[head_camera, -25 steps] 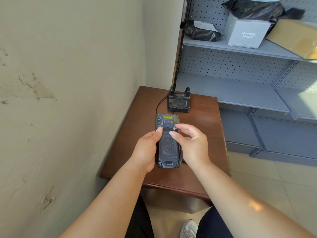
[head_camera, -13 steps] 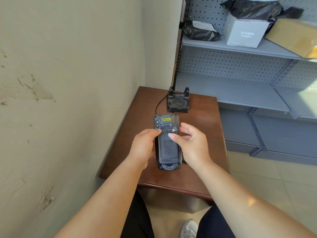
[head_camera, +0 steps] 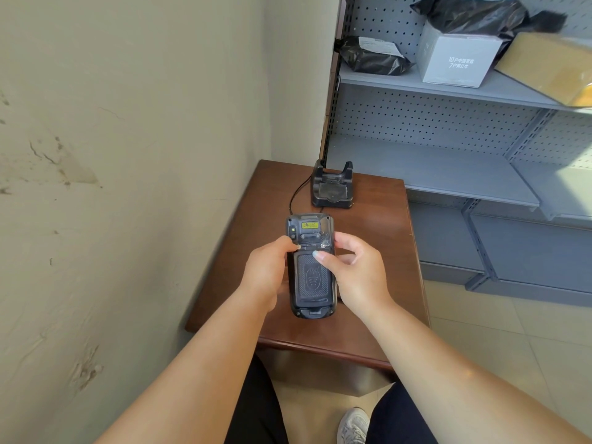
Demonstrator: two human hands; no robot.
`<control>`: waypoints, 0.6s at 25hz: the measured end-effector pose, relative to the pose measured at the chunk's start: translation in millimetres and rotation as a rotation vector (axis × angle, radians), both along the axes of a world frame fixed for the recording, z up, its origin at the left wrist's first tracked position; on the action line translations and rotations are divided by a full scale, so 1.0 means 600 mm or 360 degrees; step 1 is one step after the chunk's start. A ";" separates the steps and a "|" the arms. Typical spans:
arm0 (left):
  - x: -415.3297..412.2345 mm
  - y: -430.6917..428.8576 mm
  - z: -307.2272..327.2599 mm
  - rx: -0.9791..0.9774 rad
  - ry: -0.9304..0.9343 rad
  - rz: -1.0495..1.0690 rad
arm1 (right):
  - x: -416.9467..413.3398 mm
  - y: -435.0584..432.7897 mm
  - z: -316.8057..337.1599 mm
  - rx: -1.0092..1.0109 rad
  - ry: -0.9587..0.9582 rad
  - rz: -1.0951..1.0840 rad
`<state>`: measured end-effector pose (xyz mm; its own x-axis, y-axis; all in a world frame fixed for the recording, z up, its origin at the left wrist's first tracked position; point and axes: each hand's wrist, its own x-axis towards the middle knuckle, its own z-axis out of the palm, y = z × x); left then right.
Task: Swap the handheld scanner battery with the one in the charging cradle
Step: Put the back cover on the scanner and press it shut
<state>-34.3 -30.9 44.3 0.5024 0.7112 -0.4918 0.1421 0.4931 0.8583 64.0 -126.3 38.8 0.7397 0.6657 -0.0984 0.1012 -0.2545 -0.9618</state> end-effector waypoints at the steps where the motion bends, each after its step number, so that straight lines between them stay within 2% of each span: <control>1: -0.001 -0.001 0.000 -0.0026 -0.0021 -0.0008 | -0.001 0.001 0.001 0.0002 0.0012 -0.0011; 10: 0.001 -0.008 0.006 -0.0248 -0.0121 0.0054 | -0.002 0.003 -0.006 -0.0004 0.0101 -0.0056; 15: -0.006 -0.008 -0.002 -0.0280 -0.0185 -0.0072 | -0.002 0.006 -0.010 -0.0067 0.0062 -0.0142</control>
<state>-37.9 -35.7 42.9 0.5924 0.5948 -0.5434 0.0727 0.6322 0.7714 63.1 -122.8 33.0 0.7910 0.5919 -0.1550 0.0389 -0.3014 -0.9527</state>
